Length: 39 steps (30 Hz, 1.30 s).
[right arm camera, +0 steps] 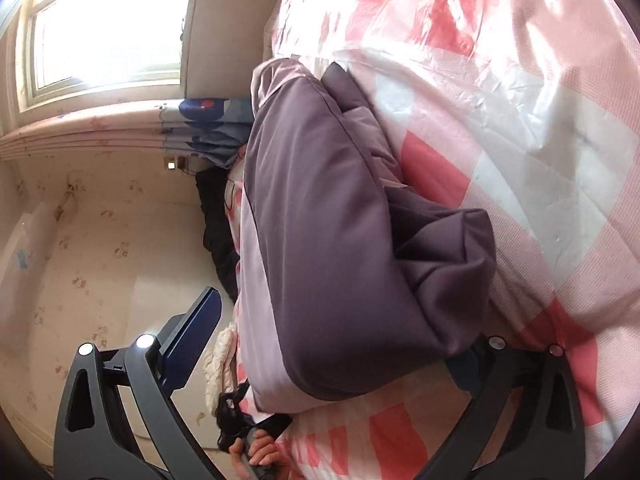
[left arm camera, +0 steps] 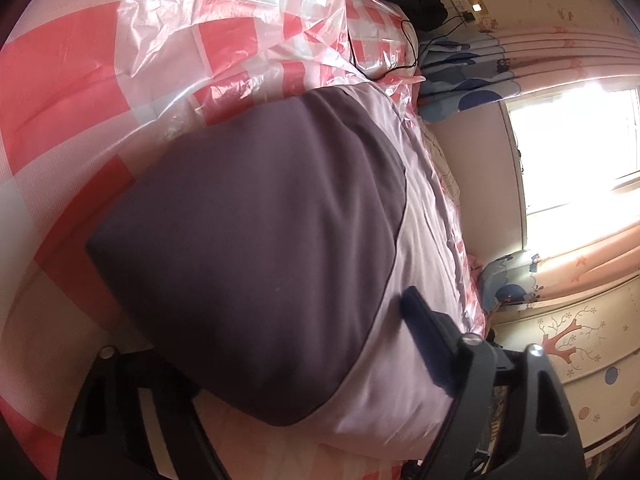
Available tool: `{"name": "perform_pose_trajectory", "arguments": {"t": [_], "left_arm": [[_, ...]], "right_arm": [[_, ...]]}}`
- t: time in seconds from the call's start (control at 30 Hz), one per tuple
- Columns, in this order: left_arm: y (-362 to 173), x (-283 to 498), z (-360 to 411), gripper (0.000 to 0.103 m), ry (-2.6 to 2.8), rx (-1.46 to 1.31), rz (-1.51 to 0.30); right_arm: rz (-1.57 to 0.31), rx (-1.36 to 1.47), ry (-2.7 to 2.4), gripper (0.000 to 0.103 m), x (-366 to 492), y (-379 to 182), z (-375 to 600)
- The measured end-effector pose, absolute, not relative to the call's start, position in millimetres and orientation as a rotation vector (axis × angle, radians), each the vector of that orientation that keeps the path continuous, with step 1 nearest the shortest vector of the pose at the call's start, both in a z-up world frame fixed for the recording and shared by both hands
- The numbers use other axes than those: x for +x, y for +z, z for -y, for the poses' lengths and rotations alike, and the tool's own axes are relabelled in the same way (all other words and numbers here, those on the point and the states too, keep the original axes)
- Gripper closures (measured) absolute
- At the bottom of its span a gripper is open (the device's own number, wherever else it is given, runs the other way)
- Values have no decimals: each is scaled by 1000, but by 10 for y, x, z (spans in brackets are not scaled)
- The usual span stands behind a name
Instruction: Fold large clothes
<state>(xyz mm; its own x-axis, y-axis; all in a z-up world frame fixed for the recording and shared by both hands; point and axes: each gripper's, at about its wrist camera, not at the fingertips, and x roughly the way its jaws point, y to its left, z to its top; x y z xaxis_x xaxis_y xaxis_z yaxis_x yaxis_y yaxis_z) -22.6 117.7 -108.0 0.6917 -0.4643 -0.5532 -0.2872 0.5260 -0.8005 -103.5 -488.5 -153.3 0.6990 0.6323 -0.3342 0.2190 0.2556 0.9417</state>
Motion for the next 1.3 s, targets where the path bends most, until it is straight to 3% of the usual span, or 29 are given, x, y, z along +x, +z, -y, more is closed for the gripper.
{"name": "perform_pose_trajectory", "arguments": {"t": [0.07, 0.13, 0.23, 0.3, 0.57, 0.7, 0.87, 0.97, 1.1, 1.2, 1.3], "left_arm": [[-1101, -242, -1199, 39, -120, -1044, -848], [-1080, -233, -1199, 48, -124, -1024, -850], [-1030, -224, -1204, 60, -142, -1017, -862], [-951, -222, -1206, 67, -163, -1009, -864], [-446, -667, -1309, 71, -240, -970, -821], [-366, -1251, -1464, 69, -244, -947, -812], [-958, -1645, -1753, 55, -229, -1114, -865], [-981, -1747, -1814, 47, -225, -1125, -807], [-946, -1678, -1754, 21, -214, -1111, -783], [-941, -1607, -1711, 14, -187, -1143, -768], [-938, -1550, -1663, 13, -153, -1178, -755]], "right_arm": [[-810, 1329, 325, 11, -1002, -1532, 4910], [-809, 1321, 291, 36, -1041, -1540, 4925], [-806, 1248, 251, 59, -1141, -1490, 4920], [-807, 1155, 228, 62, -1184, -1357, 4847], [-789, 975, 301, 63, -1667, -714, 4622], [-844, 966, 339, 63, -2216, -797, 4549], [-937, 1107, 328, 48, -2775, -1264, 4736], [-816, 1134, 182, 36, -3135, -1094, 5089], [-672, 873, 65, 31, -3153, -389, 5099], [-666, 631, 169, 21, -2700, 95, 4520], [-696, 367, 296, 19, -2132, 261, 3724]]}}
